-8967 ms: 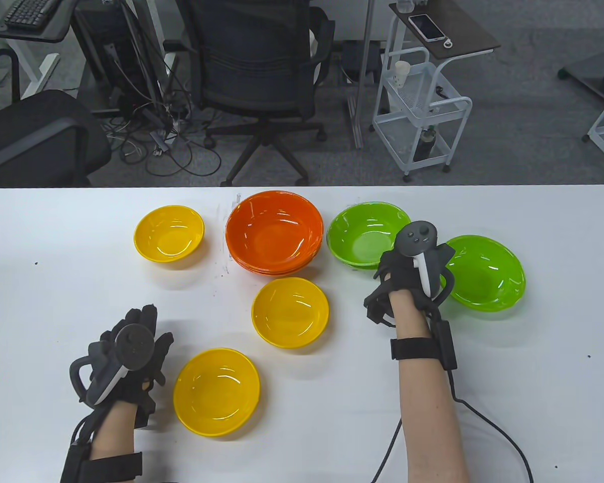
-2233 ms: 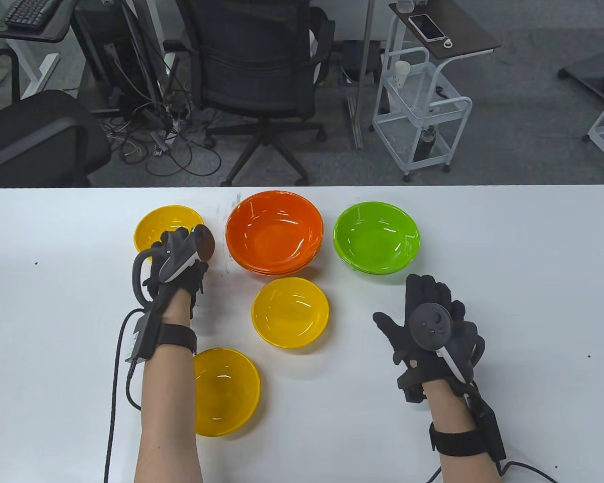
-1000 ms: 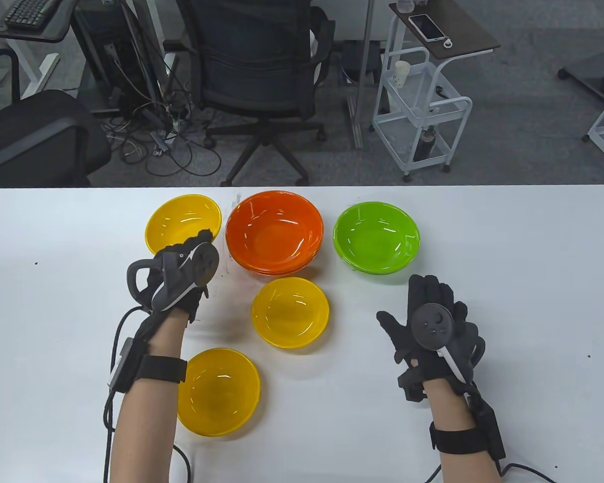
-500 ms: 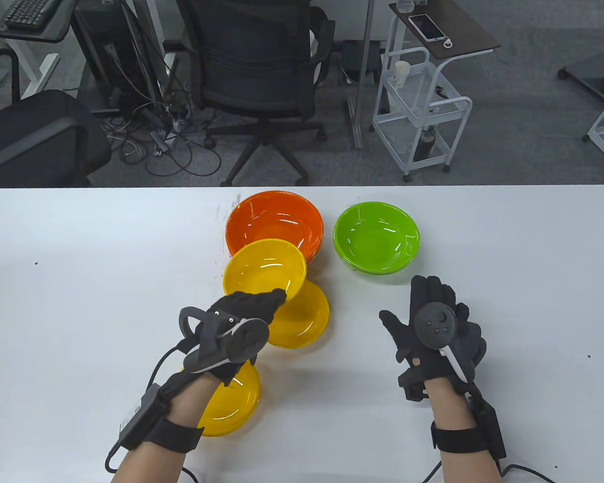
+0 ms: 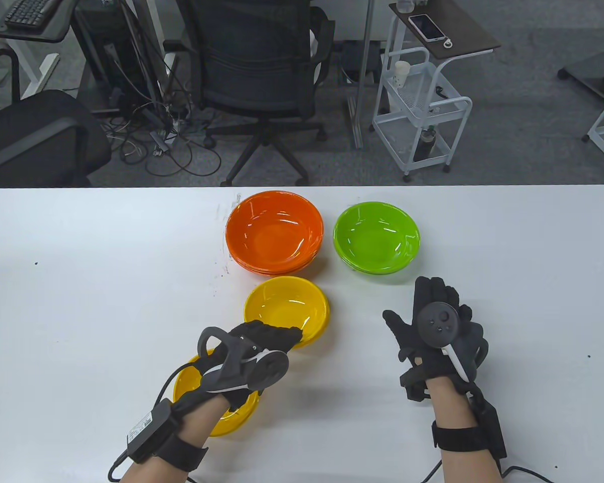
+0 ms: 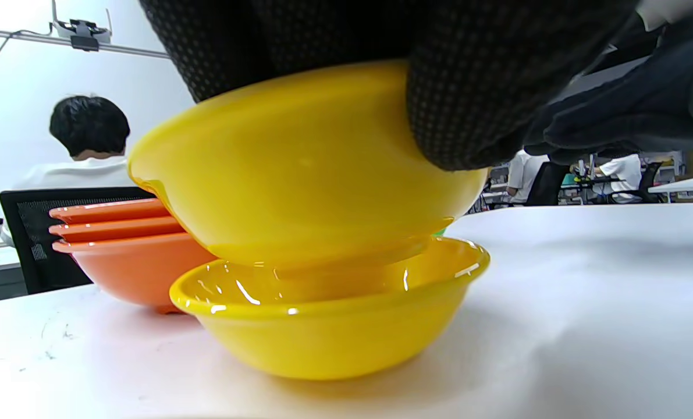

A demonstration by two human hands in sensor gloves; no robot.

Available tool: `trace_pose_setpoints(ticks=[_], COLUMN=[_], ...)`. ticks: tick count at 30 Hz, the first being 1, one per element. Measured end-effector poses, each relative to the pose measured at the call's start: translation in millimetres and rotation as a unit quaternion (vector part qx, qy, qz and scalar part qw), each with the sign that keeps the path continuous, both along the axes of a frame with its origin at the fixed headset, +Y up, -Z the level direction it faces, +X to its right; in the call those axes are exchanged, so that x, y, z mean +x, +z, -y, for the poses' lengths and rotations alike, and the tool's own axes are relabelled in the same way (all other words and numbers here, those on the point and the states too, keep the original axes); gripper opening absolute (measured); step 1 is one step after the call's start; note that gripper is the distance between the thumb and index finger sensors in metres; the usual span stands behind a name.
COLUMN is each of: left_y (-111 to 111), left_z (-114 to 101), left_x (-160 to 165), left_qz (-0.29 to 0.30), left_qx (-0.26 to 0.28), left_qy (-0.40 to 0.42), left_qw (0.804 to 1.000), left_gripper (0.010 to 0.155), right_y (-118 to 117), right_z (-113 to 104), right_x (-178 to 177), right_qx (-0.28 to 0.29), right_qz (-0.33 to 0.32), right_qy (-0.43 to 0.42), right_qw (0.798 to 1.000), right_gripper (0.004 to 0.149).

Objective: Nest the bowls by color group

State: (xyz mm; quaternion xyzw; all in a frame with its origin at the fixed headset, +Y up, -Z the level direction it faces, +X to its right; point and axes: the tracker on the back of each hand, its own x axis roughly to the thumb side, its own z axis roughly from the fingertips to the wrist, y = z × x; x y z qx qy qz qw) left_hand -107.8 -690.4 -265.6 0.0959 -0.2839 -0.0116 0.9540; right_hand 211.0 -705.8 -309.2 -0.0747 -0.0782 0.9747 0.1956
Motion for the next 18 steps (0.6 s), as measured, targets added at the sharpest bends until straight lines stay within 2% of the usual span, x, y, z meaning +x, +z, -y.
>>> trace_pose_setpoints(ticks=[7, 12, 14, 18], left_y=[-4, -8, -9, -13], left_z=[7, 10, 11, 13], left_x=[4, 2, 2, 1], left_qz=[0.004, -0.003, -0.007, -0.015], left_qx=[-0.022, -0.058, -0.048, -0.079], left_qy=[-0.023, -0.034, -0.038, -0.035], left_qw=[0.999, 0.998, 0.998, 0.996], left_gripper=[0.045, 0.045, 0.045, 0.045], right_y=[0, 0, 0, 0], right_z=[0, 0, 1, 1], right_x=[1, 2, 2, 2], right_qx=[-0.005, -0.009, -0.011, -0.013], right_qz=[0.003, 0.004, 0.004, 0.004], right_qy=[-0.002, -0.003, -0.004, -0.005], right_qw=[1.0, 1.0, 1.0, 1.0], right_gripper=[0.091, 0.091, 0.091, 0.091])
